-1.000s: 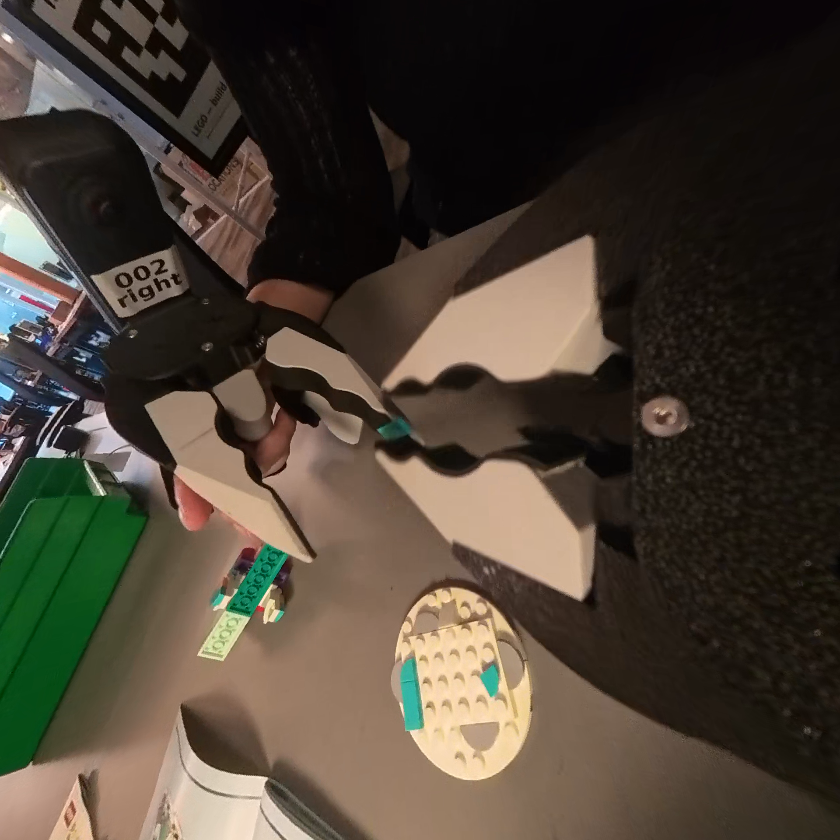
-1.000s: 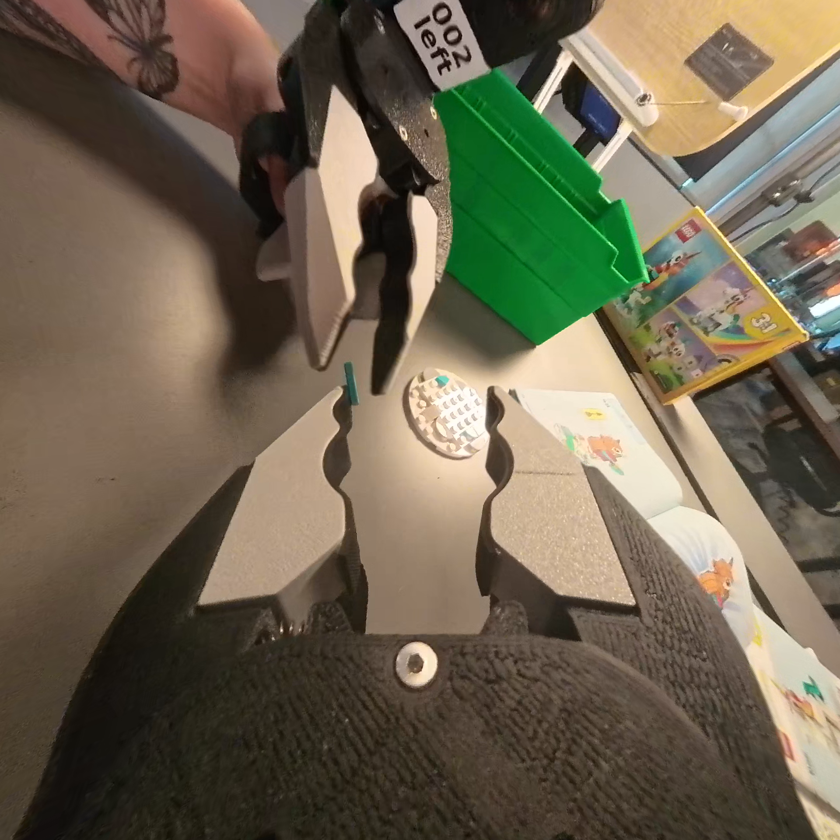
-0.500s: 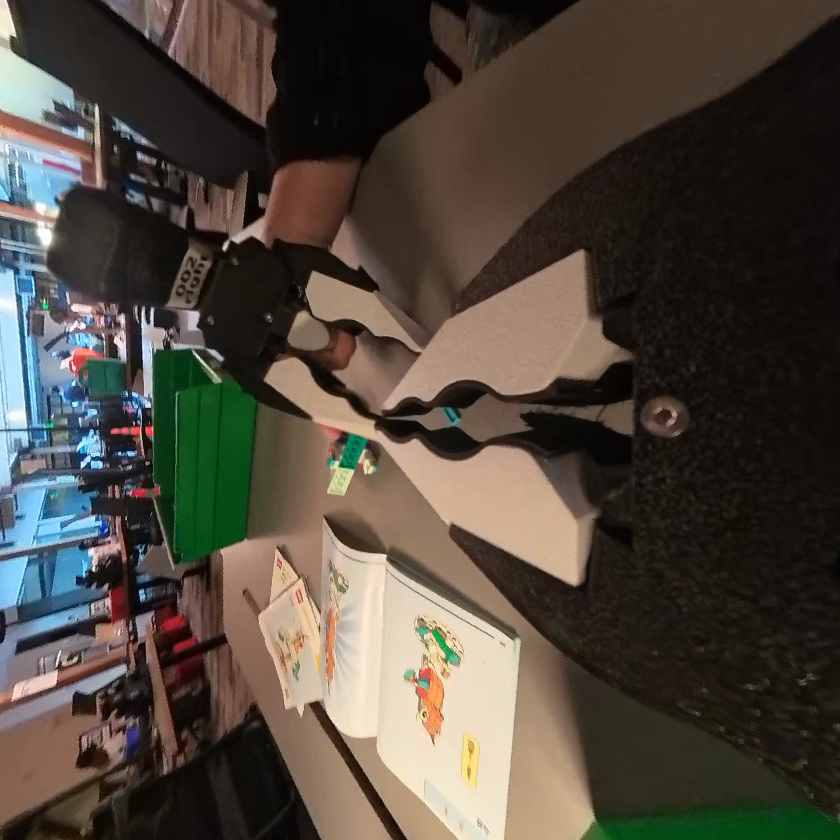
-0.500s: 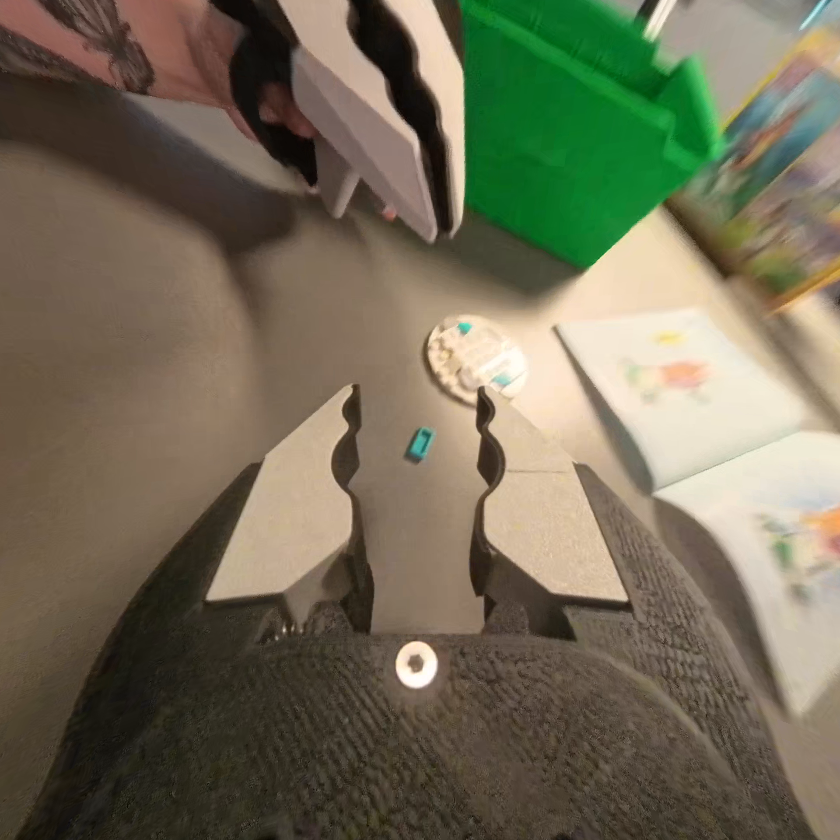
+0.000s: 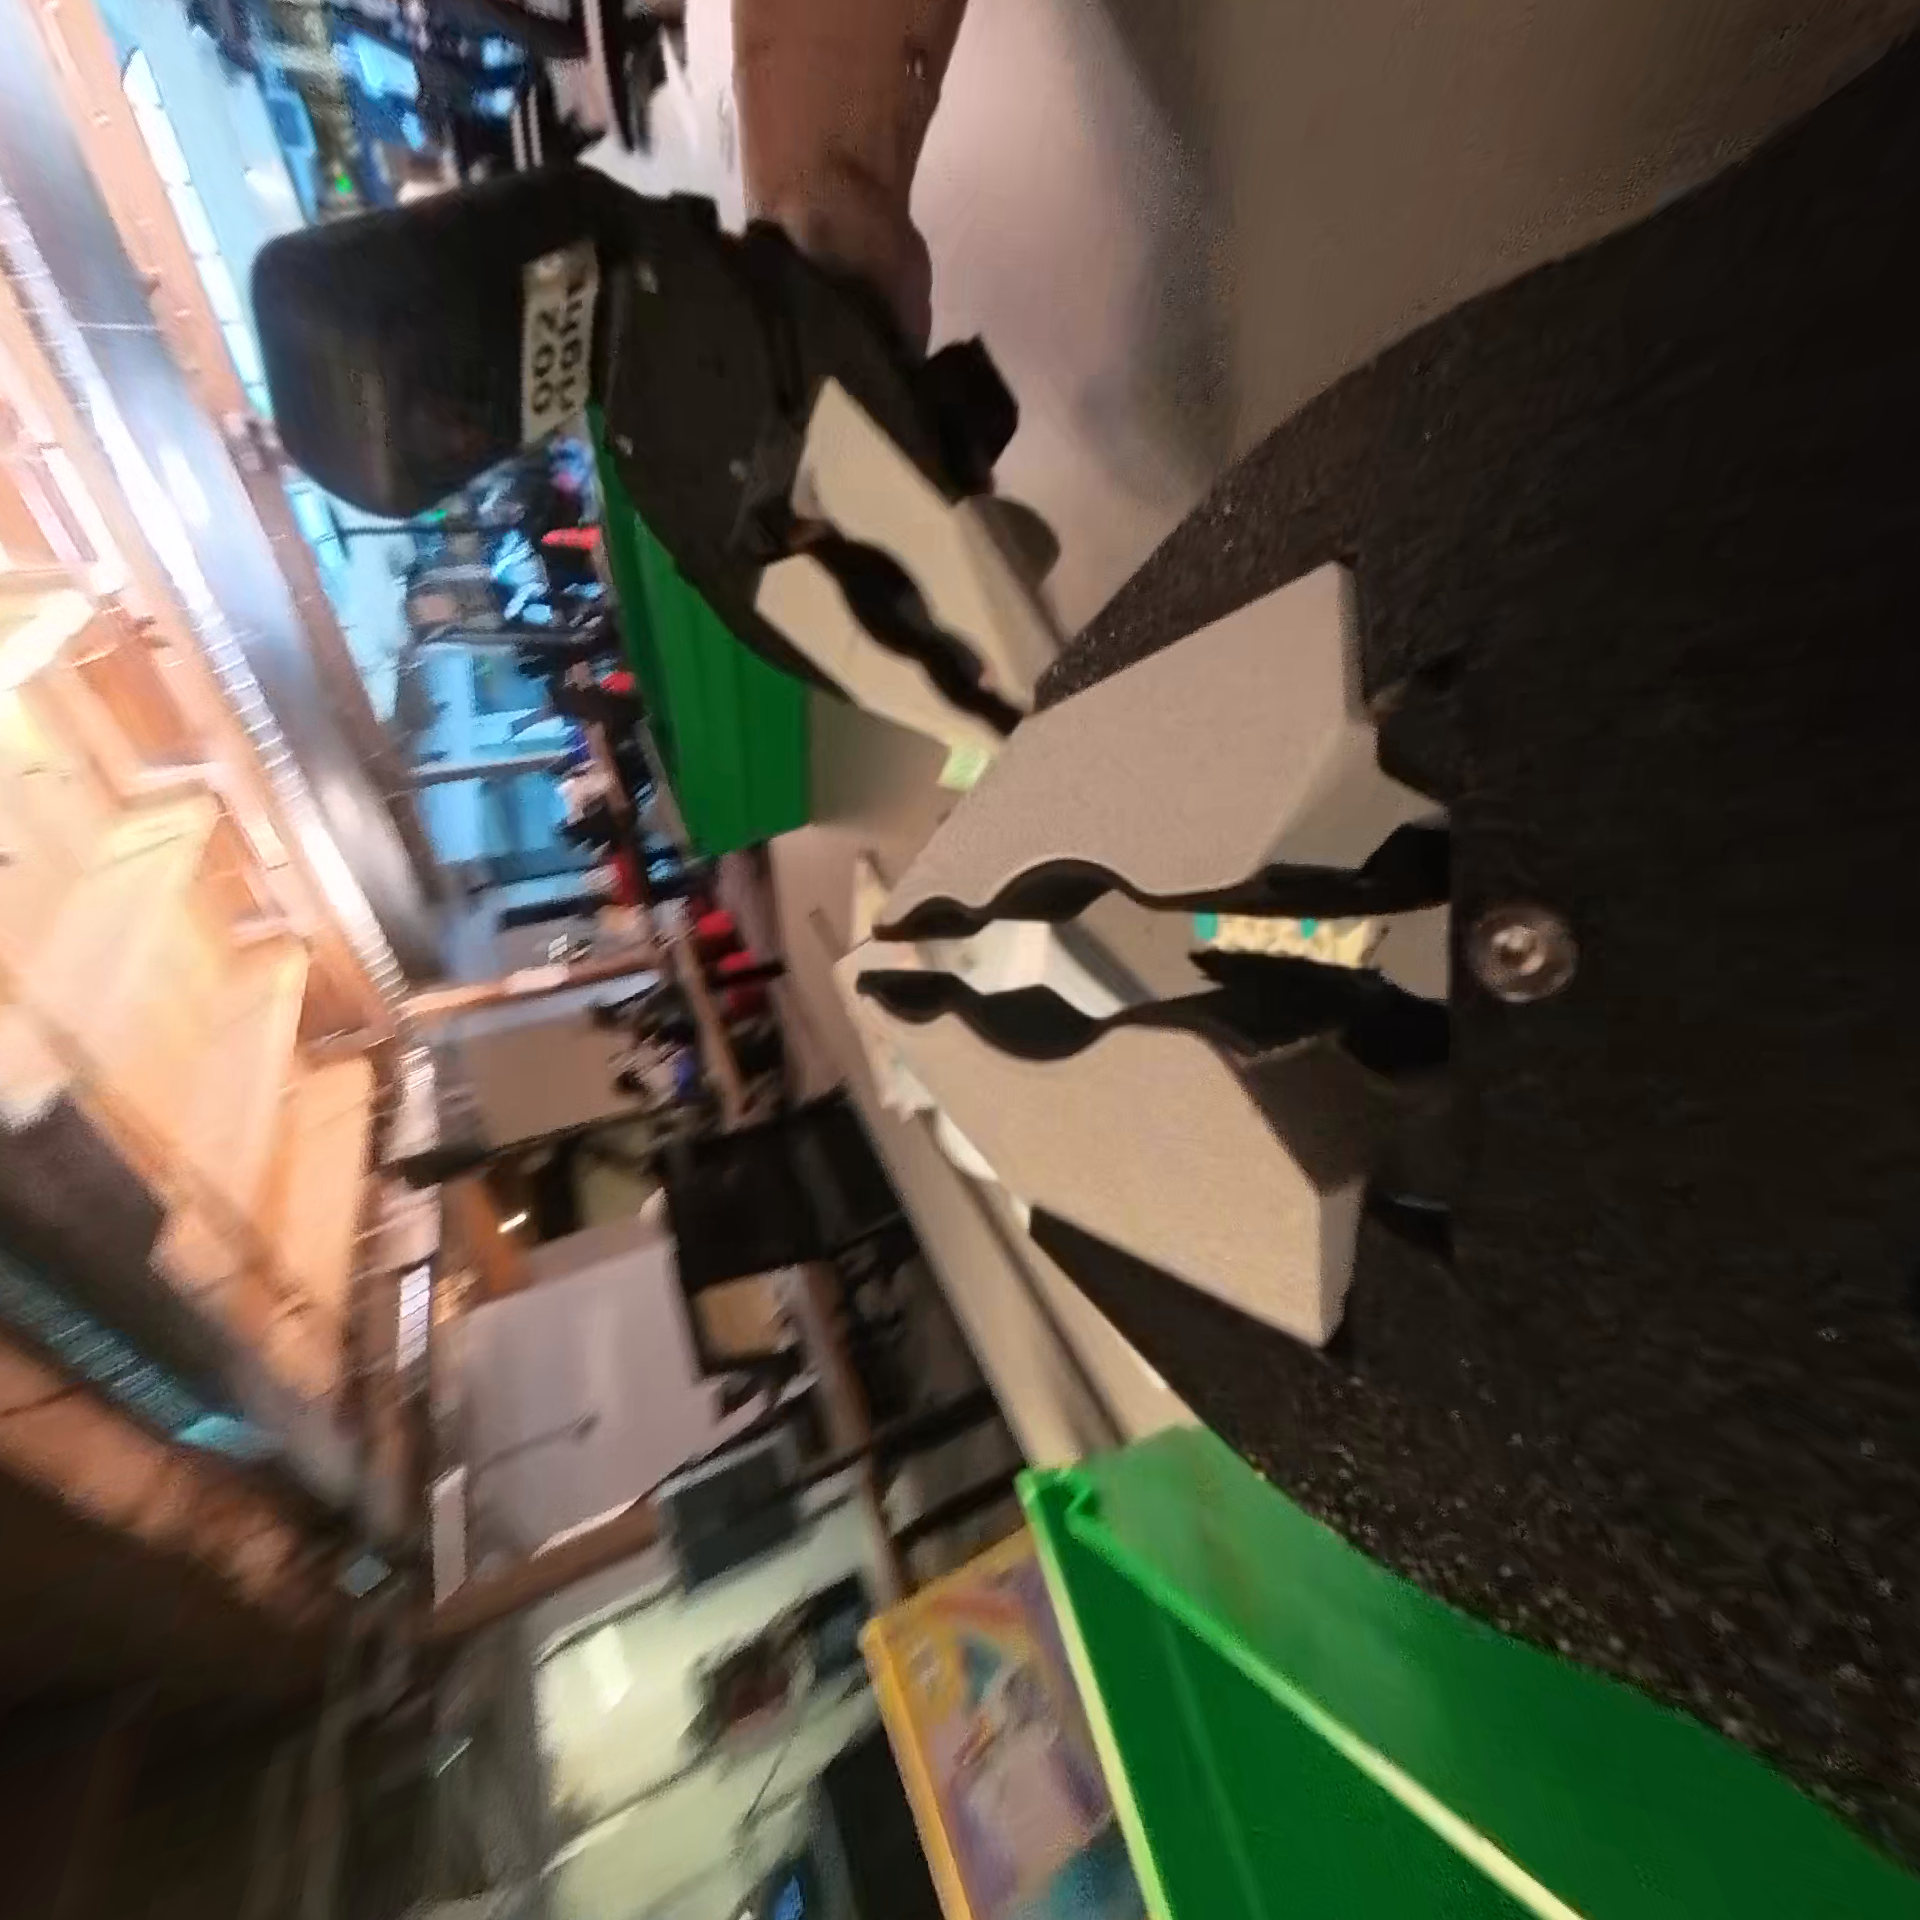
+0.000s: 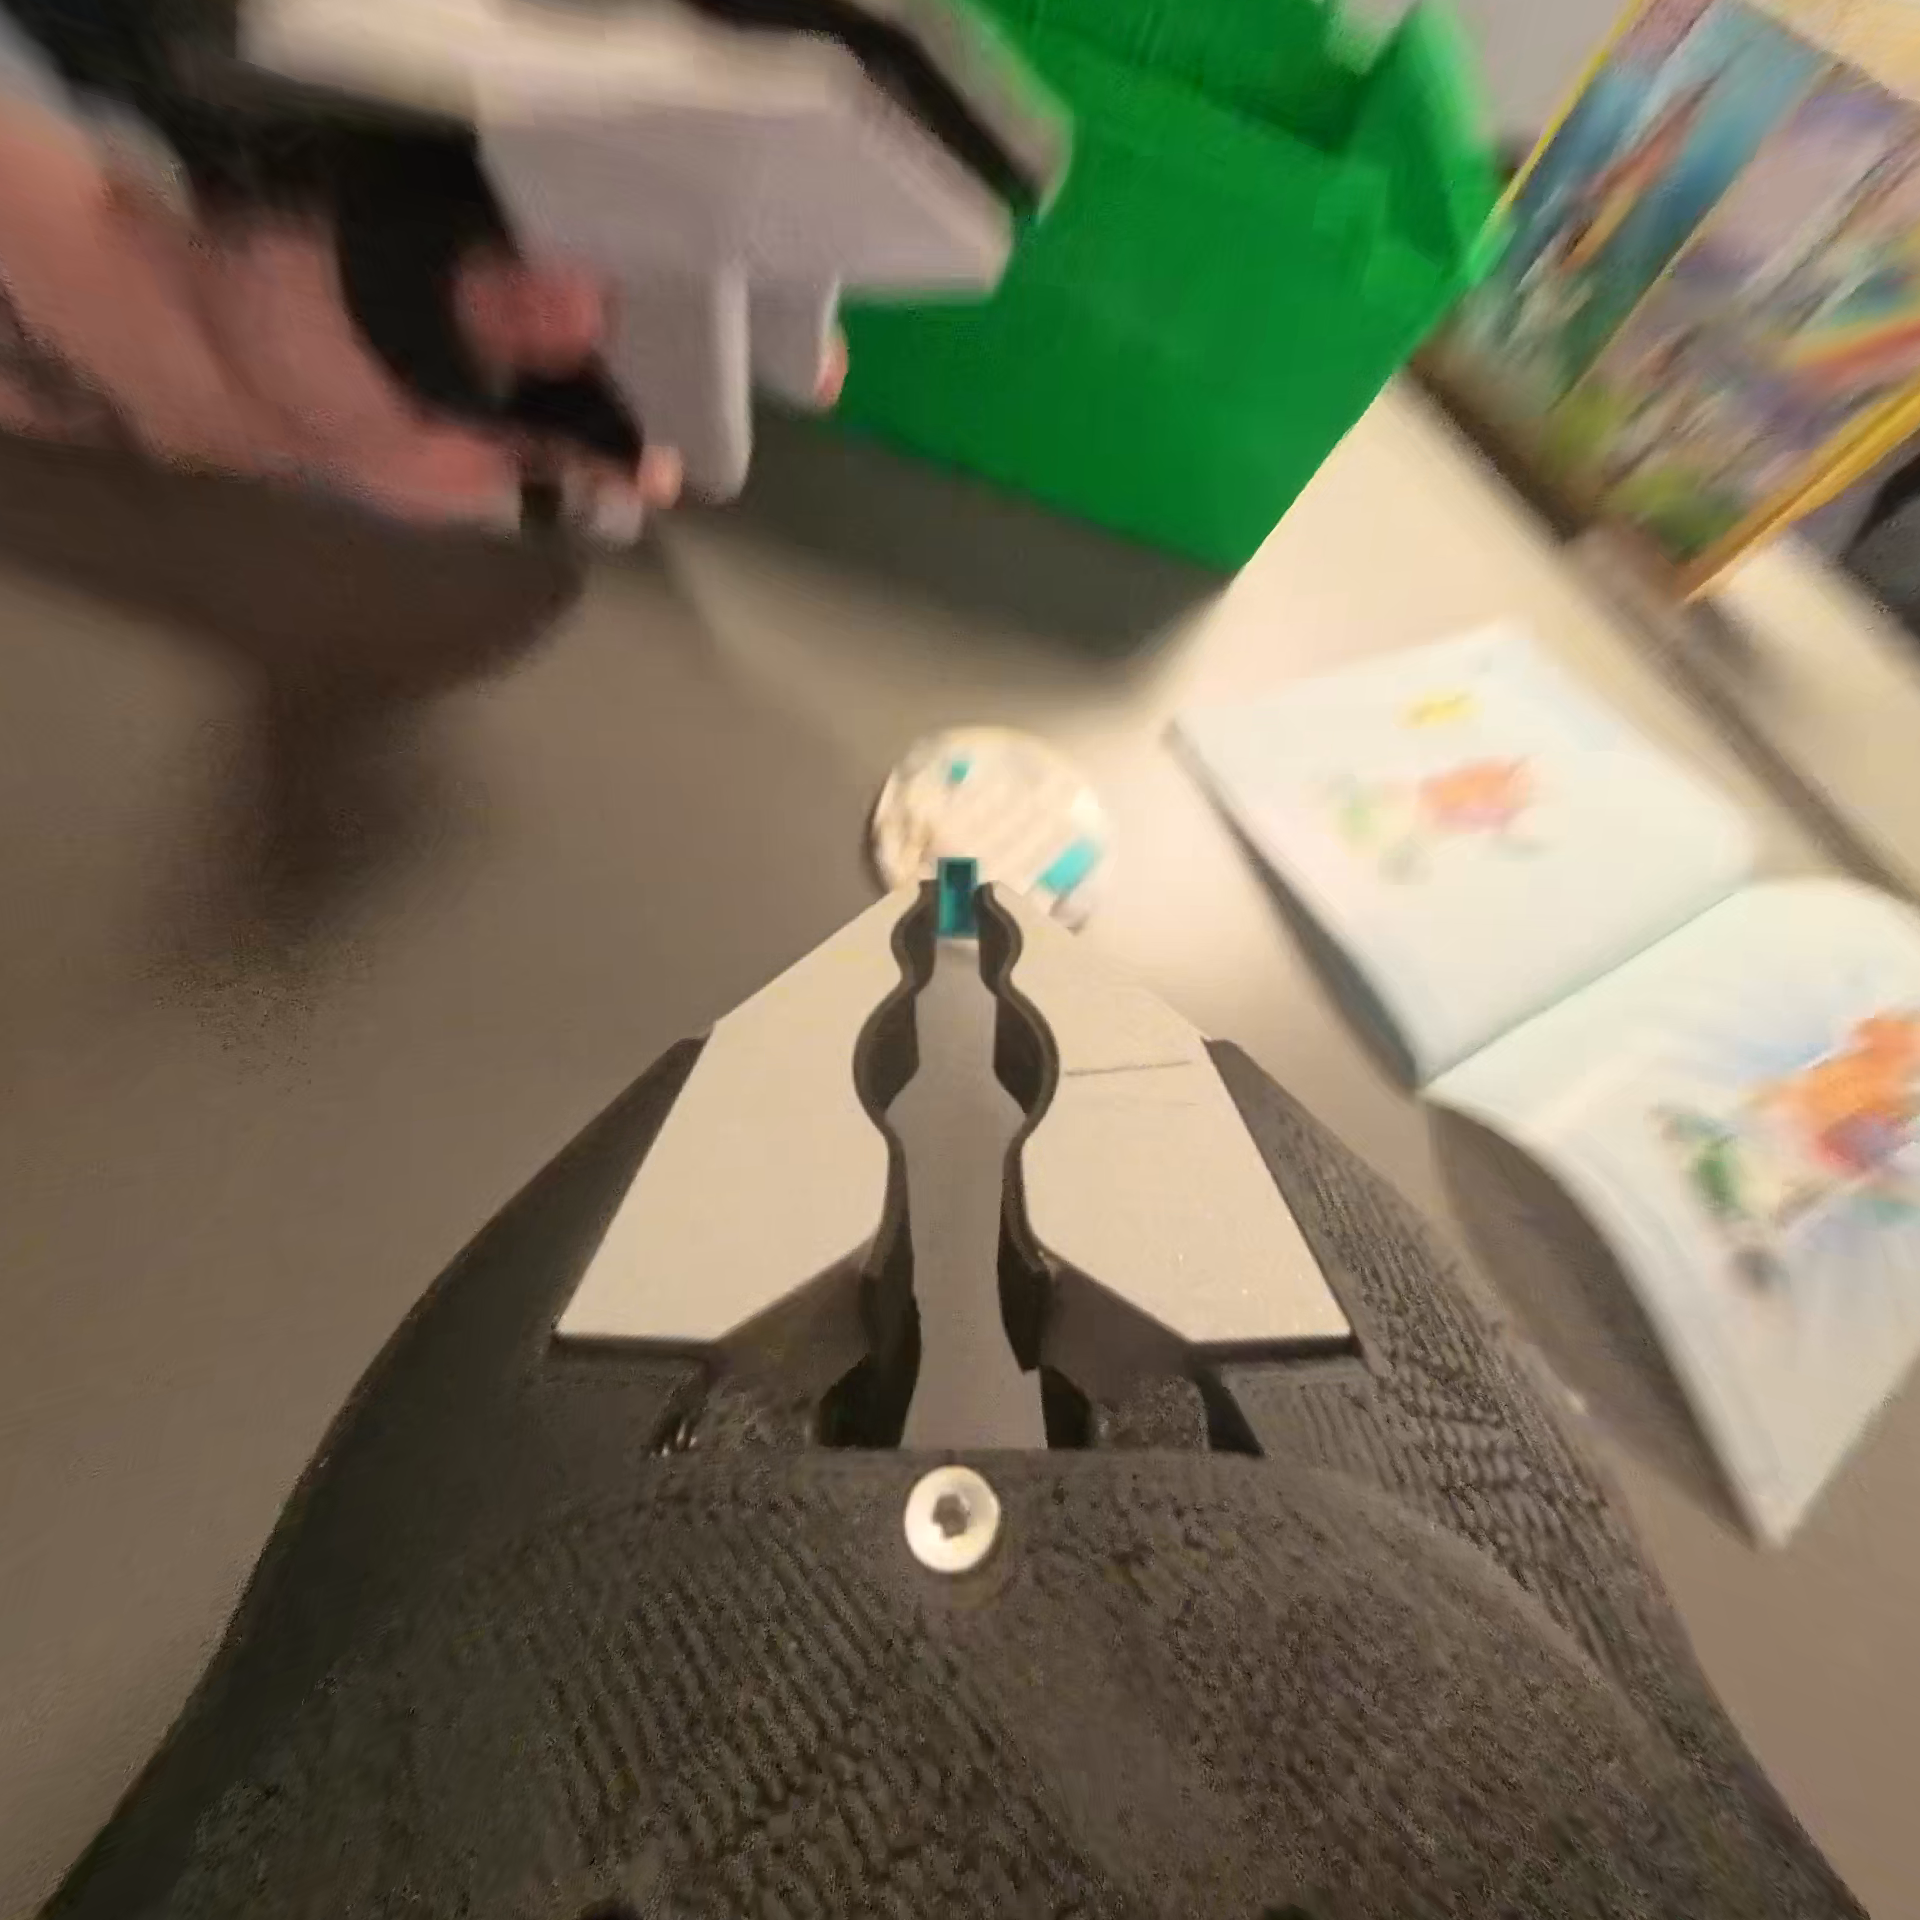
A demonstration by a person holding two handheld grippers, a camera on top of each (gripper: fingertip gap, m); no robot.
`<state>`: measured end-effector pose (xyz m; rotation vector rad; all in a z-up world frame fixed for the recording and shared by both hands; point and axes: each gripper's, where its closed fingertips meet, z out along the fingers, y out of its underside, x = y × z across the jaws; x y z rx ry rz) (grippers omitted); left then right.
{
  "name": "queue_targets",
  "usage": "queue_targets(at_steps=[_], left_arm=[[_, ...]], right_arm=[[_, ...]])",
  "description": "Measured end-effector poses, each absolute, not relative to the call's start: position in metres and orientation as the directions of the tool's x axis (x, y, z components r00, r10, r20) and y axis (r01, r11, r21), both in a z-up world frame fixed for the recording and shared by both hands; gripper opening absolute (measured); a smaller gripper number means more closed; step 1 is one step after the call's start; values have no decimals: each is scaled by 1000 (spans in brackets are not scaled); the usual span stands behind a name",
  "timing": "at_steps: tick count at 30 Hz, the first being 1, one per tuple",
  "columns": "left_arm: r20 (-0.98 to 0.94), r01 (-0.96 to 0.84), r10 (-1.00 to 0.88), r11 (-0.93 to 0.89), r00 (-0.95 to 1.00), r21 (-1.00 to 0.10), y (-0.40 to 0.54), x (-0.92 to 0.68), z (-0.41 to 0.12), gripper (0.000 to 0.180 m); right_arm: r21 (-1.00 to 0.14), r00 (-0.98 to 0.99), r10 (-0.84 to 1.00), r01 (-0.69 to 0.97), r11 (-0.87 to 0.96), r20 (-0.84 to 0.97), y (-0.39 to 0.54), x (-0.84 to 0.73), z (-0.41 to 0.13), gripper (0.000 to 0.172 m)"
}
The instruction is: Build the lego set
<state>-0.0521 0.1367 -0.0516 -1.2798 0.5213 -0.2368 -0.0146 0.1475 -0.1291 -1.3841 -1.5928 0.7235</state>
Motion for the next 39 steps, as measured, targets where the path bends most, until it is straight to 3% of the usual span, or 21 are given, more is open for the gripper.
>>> queue_targets(at_steps=[1, 3, 7, 11, 19, 23, 26, 29, 33, 35, 39], left_arm=[[-283, -137, -418, 346, 863, -928, 131, -50, -46, 0], [-419, -221, -371, 471, 828, -854, 116, -37, -37, 0], [-705, -415, -297, 639, 644, -648, 85, 5, -48, 0], [-803, -491, -269, 674, 532, -551, 78, 20, -62, 0], [-797, -501, -278, 656, 536, -565, 83, 17, -64, 0], [-784, -508, -244, 645, 570, -570, 86, 7, -57, 0], [-688, -454, -226, 605, 689, -654, 96, -17, -41, 0], [-530, -335, -234, 556, 815, -761, 106, -44, -27, 0], [-390, -232, -230, 507, 892, -830, 117, -71, -22, 0], [-364, -220, -224, 488, 904, -845, 122, -78, -25, 0], [-380, -240, -224, 475, 898, -847, 126, -78, -31, 0]], right_arm=[[-891, 56, 958, 386, 240, 282, 154, -25, -105, 5], [-909, 105, 934, 289, 301, 343, 165, -51, -61, 5], [-927, -53, 949, 205, 315, 311, 157, -126, -9, 6], [-909, -111, 954, 292, 299, 278, 174, -195, -5, 10], [-787, -175, 964, 558, 263, 198, 192, -238, -60, 16], [-812, -115, 955, 506, 292, 272, 197, -217, -49, 28], [-842, -13, 944, 447, 302, 331, 202, -172, -40, 33], [-902, 65, 968, 383, 199, 242, 194, -120, -45, 38], [-907, 30, 999, 420, 9, 24, 166, -79, -86, 69], [-893, 21, 999, 449, 25, 39, 157, -71, -106, 77], [-882, -30, 998, 466, 66, 59, 138, -66, -126, 76]])
